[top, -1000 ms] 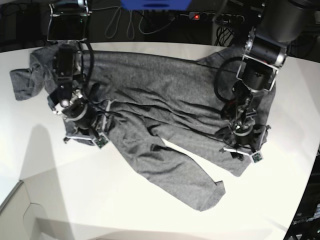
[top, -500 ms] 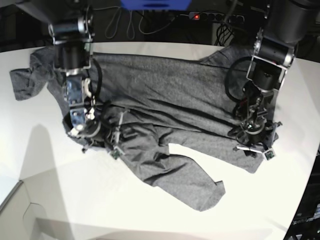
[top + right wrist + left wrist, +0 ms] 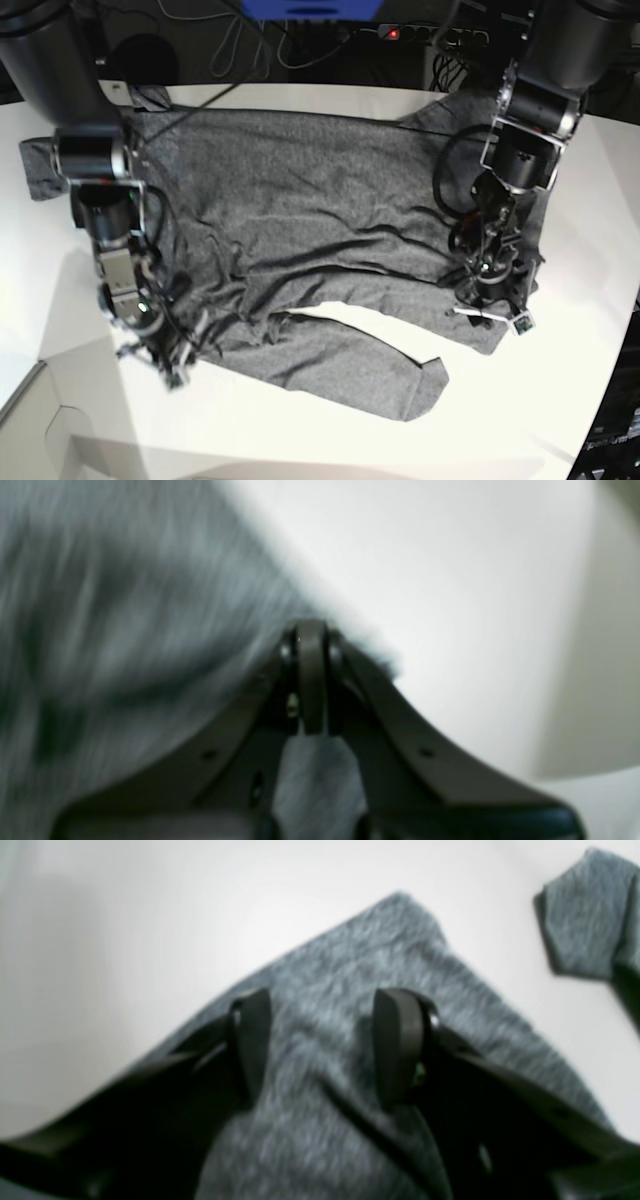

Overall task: Layout the t-shirt on the table in an organized manner, then fold the t-shirt properly
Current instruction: 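Drag the shirt with both grippers to spread the body flat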

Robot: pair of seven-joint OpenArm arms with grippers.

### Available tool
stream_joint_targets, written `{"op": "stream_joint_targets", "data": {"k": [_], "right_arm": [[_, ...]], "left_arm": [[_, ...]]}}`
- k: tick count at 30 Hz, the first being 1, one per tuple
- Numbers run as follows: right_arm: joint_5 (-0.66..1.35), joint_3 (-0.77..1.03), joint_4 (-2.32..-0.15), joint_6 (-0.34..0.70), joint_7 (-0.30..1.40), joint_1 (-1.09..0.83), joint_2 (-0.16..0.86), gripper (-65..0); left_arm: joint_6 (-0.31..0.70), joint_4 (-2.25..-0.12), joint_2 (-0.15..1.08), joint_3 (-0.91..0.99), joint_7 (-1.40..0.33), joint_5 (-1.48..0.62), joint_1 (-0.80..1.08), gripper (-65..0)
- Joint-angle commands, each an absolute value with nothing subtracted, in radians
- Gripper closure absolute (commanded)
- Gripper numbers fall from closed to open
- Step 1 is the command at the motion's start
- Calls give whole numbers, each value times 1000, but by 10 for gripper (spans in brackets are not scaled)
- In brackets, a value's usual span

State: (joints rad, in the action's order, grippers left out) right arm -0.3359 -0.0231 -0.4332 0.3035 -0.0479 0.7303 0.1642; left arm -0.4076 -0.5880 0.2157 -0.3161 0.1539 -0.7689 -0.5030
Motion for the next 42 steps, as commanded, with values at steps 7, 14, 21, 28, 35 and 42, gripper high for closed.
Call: {"op": "stream_joint_targets", "data": {"k": [7, 14, 21, 28, 35, 42], "right_arm": [[-323, -13, -518, 165, 31, 834, 191, 0], [-320, -12, -1032, 450, 318, 549, 168, 0], [-318, -10, -1181, 510, 426, 377, 140, 0], [-321, 85, -771, 506, 303, 515, 163, 0], [-325, 122, -328, 318, 22, 742, 257, 0], [-325, 122, -295, 150, -209, 806, 237, 0]], "left_arm": [[-406, -599, 229, -311, 177, -759, -535, -322], [-406, -628, 231, -309, 177, -759, -541, -321], [-406, -650, 231, -311, 173, -753, -542, -321], [-406, -611, 252, -311, 177, -757, -544, -321], [-406, -604, 255, -309, 179, -759, -556, -321], [-406, -611, 252, -309, 177, -760, -598, -321]]}}
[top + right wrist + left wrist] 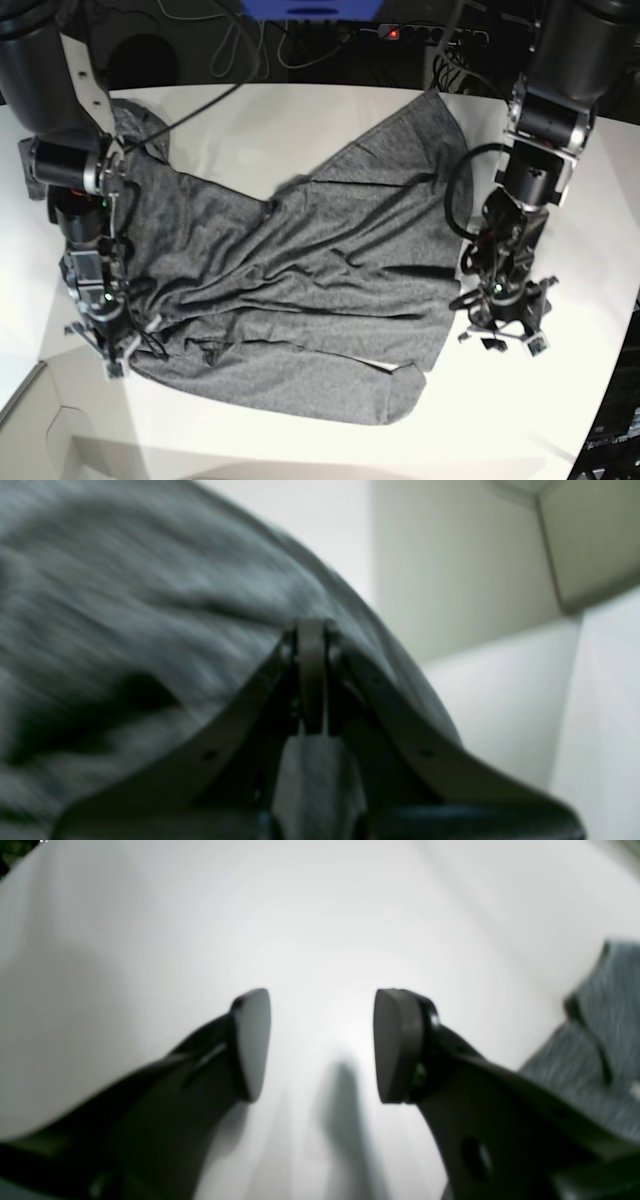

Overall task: Layout the t-shirt on the table in an organized manner, then fold the t-shirt properly
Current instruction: 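Drag the shirt with both grippers to spread the body flat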

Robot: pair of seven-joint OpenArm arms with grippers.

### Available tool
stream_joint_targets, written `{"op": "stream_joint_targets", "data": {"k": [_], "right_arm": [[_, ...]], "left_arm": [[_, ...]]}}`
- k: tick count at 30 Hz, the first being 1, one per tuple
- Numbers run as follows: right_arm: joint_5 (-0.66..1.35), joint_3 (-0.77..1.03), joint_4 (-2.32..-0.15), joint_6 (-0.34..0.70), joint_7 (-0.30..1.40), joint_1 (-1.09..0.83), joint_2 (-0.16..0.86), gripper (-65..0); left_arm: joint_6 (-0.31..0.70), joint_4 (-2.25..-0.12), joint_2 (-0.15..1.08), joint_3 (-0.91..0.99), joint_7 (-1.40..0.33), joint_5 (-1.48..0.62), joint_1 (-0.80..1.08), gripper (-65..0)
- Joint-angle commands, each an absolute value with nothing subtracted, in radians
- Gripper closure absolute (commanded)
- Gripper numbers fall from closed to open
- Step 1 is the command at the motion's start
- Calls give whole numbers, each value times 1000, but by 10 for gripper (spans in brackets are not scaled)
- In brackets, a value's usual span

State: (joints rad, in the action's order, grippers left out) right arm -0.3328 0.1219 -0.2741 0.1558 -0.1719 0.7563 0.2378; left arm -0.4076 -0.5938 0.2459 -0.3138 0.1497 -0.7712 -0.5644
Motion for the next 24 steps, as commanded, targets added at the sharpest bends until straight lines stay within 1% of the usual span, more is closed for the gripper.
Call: {"op": "stream_joint_targets", "data": {"k": [1, 7, 9, 11, 13, 17, 18, 20, 23, 24], "right_arm": [[-325, 122, -308, 150, -203, 809, 226, 0], [-323, 124, -430, 150, -134, 771, 211, 0], [-323, 127, -496, 150, -114, 740, 206, 0], [-323, 127, -572, 150, -76, 704, 208, 0], [-321, 128, -665, 151, -35, 659, 206, 0], [-318, 128, -895, 151, 71, 536, 205, 0], [-318, 128, -958, 153, 96, 503, 205, 0], [-318, 128, -1066, 185, 128, 435, 186, 0], [-318, 130, -1179, 294, 157, 366, 171, 0], [-318, 131, -1216, 321, 170, 344, 170, 0]], "left_arm": [[-406, -615, 252, -309, 177, -760, -598, -321], [-410, -791, 245, -312, 171, -762, -570, -321], [-410, -834, 208, -315, 170, -762, -552, -321], [-409, -842, 180, -317, 151, -760, -545, -321], [-407, -840, 140, -317, 97, -753, -545, -321], [-407, -748, 76, -317, 36, -751, -562, -311], [-407, -707, 68, -317, 30, -751, -582, -284], [-407, -598, 48, -317, 31, -751, -611, -192], [-407, -467, 25, -315, 36, -753, -659, -30], [-407, -427, 21, -317, 36, -753, -673, 0]]}}
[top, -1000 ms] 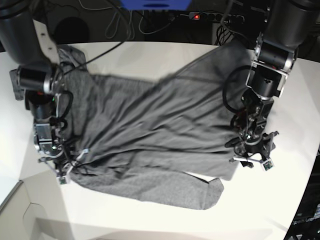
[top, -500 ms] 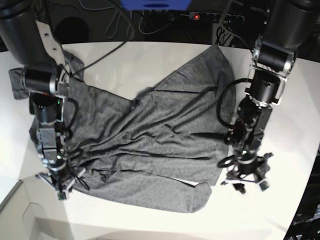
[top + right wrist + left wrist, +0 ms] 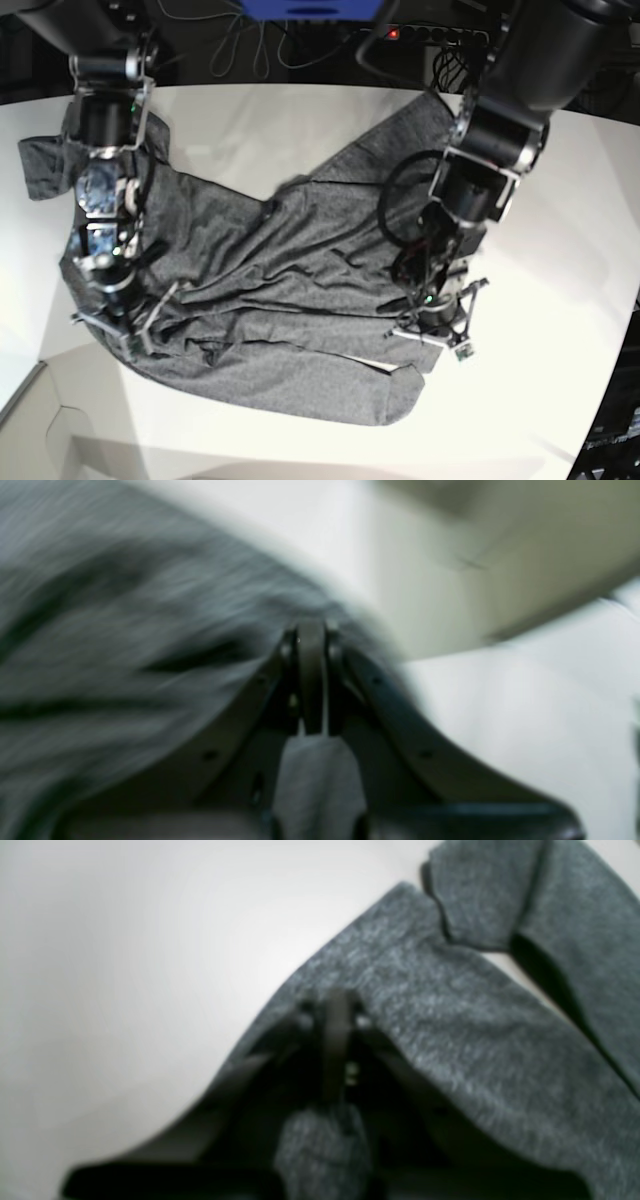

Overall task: Layout the t-shirt on the table in an organized manner, then fold the t-shirt properly
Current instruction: 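Drag the shirt with both grippers to spread the body flat, then pull the shirt's shoulder edge with the left gripper away from the right gripper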

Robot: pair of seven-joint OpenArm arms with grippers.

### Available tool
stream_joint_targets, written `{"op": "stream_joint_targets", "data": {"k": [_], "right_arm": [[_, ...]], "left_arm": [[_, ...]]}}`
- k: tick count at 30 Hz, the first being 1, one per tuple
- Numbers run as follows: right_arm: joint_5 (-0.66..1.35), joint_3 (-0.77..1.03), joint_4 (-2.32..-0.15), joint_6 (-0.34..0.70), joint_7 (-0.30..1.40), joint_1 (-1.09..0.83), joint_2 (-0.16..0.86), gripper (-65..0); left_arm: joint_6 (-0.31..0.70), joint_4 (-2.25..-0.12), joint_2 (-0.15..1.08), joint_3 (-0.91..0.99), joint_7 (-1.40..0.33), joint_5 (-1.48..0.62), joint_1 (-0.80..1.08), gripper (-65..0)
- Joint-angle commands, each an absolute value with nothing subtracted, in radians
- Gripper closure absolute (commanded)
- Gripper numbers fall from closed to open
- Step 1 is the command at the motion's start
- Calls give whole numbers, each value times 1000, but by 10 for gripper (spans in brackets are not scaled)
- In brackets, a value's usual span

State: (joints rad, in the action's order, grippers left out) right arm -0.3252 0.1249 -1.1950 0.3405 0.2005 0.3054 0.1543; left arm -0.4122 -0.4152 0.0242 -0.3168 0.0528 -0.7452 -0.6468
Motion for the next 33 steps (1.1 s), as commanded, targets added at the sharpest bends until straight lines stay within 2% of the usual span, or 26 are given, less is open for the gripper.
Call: {"op": "stream_joint_targets", "data": {"k": [1, 3, 9, 15, 22, 27, 33], "right_arm": [[-318, 131, -1251, 338, 185, 318, 168, 0], [-318, 131, -1314, 363, 220, 282, 148, 0], [-318, 125, -1471, 458, 320, 163, 134, 0], [-318, 128, -1541, 466, 374, 48, 107, 0], [-318, 127, -1632, 466, 371, -71, 107, 0], [-318, 130, -1678, 466, 371, -125, 113, 0], [-318, 186, -1672, 466, 371, -127, 108, 0]], "left_arm": [[-407, -397, 18, -317, 36, -753, -684, 0], [-407, -355, 24, -317, 38, -753, -690, -18], [-407, -349, 104, -312, 39, -756, -690, -7], [-406, -349, 180, -311, 68, -759, -690, -8], [-406, -369, 176, -311, 165, -760, -725, -9], [-415, -533, 185, -309, 163, -762, -730, -9], [-417, -865, 222, -309, 113, -760, -562, -9]]}}
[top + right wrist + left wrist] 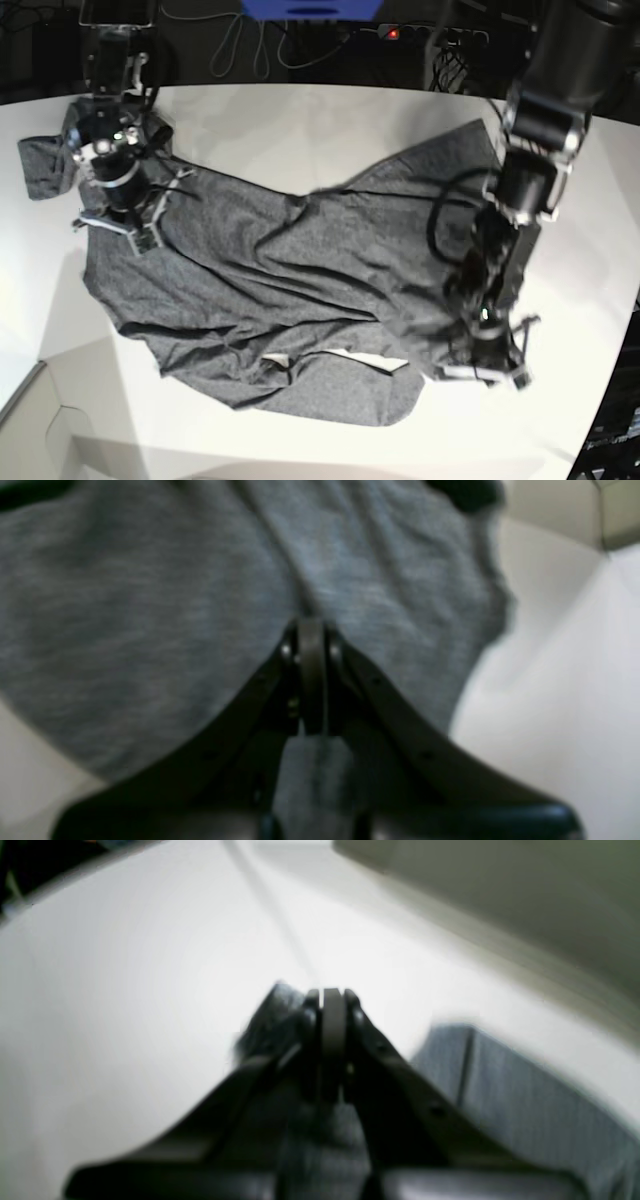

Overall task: Layout the t-shirt on the table in an organized manner, then fold the t-shirt properly
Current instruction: 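Pull the shirt's shoulder edge with the left gripper away from the right gripper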

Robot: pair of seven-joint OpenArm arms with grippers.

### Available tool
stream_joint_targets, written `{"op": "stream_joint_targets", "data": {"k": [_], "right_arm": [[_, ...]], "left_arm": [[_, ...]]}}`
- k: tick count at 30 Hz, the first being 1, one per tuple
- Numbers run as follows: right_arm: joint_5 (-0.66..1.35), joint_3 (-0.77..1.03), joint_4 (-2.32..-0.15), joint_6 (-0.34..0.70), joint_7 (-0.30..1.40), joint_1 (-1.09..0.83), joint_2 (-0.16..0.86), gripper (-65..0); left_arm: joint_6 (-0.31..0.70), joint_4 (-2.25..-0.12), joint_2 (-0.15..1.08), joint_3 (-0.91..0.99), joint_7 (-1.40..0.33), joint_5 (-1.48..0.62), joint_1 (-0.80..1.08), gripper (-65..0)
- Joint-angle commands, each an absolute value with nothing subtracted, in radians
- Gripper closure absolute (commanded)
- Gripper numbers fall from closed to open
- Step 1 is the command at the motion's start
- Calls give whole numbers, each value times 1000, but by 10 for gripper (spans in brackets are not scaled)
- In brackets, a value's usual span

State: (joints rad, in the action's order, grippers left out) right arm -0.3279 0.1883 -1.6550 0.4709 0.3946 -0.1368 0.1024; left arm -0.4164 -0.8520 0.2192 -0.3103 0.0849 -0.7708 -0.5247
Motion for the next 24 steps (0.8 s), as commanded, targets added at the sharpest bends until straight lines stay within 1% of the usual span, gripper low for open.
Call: {"op": "stream_joint_targets", "data": {"k": [1, 4, 6, 9, 13, 18, 24], "right_arm": [[-318, 186, -1672, 466, 371, -127, 108, 0], [-318, 186, -1678, 466, 371, -127, 108, 0], [-318, 186, -1676, 466, 371, -127, 108, 0], [-318, 185, -1678, 466, 371, -128, 107, 0], [-318, 182, -1681, 466, 371, -148, 107, 0], [-318, 188, -1685, 466, 371, -174, 107, 0], [-318, 179, -1790, 466, 371, -257, 97, 0]], "left_arm": [[-417, -888, 231, -309, 104, -760, -542, -9], [-417, -871, 242, -308, 97, -760, -529, -10], [-412, -817, 243, -305, 99, -760, -532, -10], [-409, -763, 243, -248, 96, -760, -535, -10], [-407, -748, 237, -176, 93, -760, -539, -10], [-407, -746, 219, -176, 93, -760, -604, -10], [-407, -736, 173, -177, 91, -753, -697, -11]]}}
